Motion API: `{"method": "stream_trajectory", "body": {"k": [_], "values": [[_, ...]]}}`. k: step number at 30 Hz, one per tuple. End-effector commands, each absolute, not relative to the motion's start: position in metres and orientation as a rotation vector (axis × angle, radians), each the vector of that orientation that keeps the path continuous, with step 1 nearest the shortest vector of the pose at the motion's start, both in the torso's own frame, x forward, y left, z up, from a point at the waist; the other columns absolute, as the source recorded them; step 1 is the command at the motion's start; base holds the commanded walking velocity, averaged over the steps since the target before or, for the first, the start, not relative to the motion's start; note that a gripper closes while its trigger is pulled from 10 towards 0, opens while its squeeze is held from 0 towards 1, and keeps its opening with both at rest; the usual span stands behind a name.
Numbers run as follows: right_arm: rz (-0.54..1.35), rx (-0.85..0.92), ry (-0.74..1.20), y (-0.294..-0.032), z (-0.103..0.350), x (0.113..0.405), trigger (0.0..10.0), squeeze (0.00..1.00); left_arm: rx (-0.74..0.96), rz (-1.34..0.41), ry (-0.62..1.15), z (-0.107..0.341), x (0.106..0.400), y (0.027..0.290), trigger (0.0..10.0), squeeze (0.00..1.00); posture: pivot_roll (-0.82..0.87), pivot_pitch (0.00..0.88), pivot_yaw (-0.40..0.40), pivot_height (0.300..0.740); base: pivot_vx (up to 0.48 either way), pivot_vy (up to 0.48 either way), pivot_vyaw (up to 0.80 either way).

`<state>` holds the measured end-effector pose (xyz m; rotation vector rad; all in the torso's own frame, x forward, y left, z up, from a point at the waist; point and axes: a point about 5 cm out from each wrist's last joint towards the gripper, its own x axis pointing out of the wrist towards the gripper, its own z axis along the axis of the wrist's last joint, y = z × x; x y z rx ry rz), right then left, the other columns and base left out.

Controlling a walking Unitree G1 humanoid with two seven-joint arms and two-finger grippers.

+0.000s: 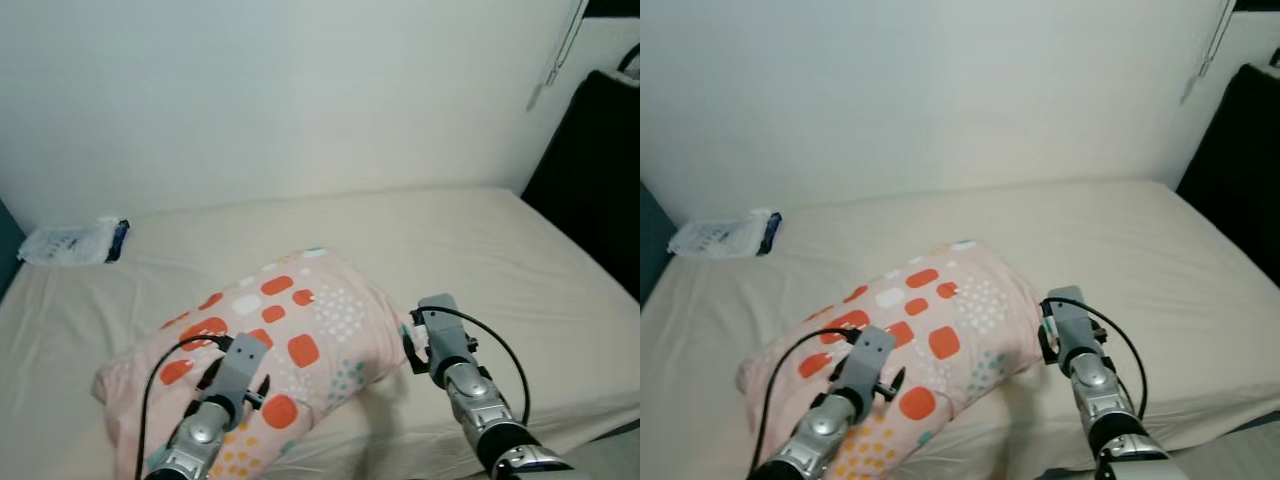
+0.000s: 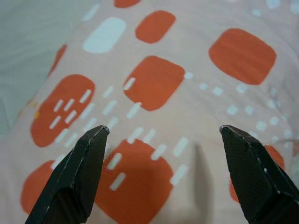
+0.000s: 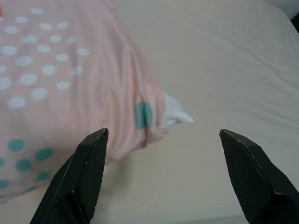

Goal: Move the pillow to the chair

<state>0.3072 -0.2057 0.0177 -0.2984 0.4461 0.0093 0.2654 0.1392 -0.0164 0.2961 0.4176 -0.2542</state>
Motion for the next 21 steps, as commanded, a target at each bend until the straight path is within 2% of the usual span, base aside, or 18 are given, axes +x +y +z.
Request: {"method": "stream_trajectory", "body": {"k": [1, 5, 8, 14, 19, 21], "values": [[0.047, -0.299, 0.466, -0.199, 0.012, 0.303, 10.0, 0.00, 0.288, -0.245, 0.430, -0.019, 0.260, 0.145, 10.0, 0.00, 0.02, 0.000, -0.008, 0.740, 0.000, 0.000, 0.00], [0.030, -0.340, 0.469, -0.200, 0.010, 0.302, 10.0, 0.00, 0.279, -0.254, 0.448, -0.023, 0.256, 0.142, 10.0, 0.00, 0.02, 0.000, -0.014, 0.740, 0.000, 0.000, 0.00], [0.015, -0.485, 0.449, -0.214, 0.013, 0.300, 10.0, 0.00, 0.272, -0.279, 0.449, -0.024, 0.256, 0.133, 10.0, 0.00, 0.01, 0.000, -0.017, 0.740, 0.000, 0.000, 0.00], [0.005, -0.584, 0.427, -0.222, 0.015, 0.299, 10.0, 0.00, 0.271, -0.294, 0.447, -0.023, 0.256, 0.130, 10.0, 0.00, 0.01, 0.000, -0.022, 0.740, 0.000, 0.000, 0.00], [-0.033, -0.742, 0.419, -0.238, 0.021, 0.300, 10.0, 0.00, 0.257, -0.293, 0.441, -0.020, 0.258, 0.133, 10.0, 0.00, 0.01, 0.000, -0.027, 0.740, 0.000, 0.000, 0.00], [-0.075, -0.855, 0.416, -0.245, 0.025, 0.302, 10.0, 0.00, 0.249, -0.284, 0.441, -0.020, 0.258, 0.136, 10.0, 0.00, 0.01, 0.000, -0.033, 0.740, 0.000, 0.000, 0.00]]}}
